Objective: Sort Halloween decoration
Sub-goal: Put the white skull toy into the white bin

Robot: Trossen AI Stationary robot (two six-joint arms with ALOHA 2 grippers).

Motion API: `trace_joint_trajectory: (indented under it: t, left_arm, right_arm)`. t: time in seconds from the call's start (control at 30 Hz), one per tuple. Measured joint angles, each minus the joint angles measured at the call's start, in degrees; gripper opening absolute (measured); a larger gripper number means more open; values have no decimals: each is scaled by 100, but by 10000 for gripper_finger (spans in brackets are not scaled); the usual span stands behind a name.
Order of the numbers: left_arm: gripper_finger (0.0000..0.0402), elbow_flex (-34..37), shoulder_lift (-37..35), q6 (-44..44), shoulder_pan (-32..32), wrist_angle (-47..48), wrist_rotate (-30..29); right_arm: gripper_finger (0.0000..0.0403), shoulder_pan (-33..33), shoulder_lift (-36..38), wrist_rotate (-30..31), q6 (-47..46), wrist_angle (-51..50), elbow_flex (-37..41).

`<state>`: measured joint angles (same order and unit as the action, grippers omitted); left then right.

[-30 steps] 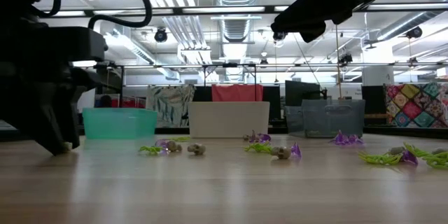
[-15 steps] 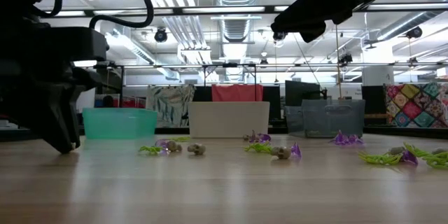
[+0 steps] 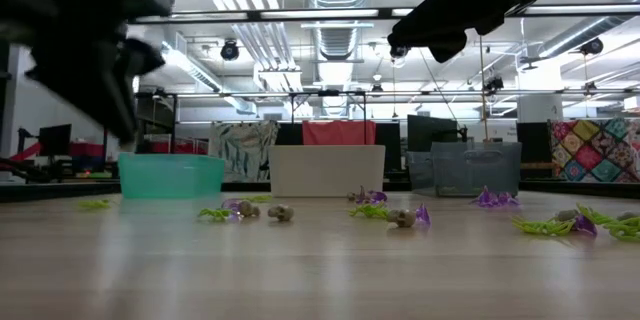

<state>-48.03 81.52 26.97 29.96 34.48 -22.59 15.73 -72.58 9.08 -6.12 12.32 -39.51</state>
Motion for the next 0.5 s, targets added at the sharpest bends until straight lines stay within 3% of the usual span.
trace_joint_trajectory:
  t: [0.3,0.5]
  left_arm:
    - [11,-409,-1209,-886,-706,467,-682]
    - [11,-403,-1895,-1295,-1682,705,-710]
  right_arm:
    - [75,0,0,-1,4,-1,0]
    - [75,0,0,0,12,-1,0]
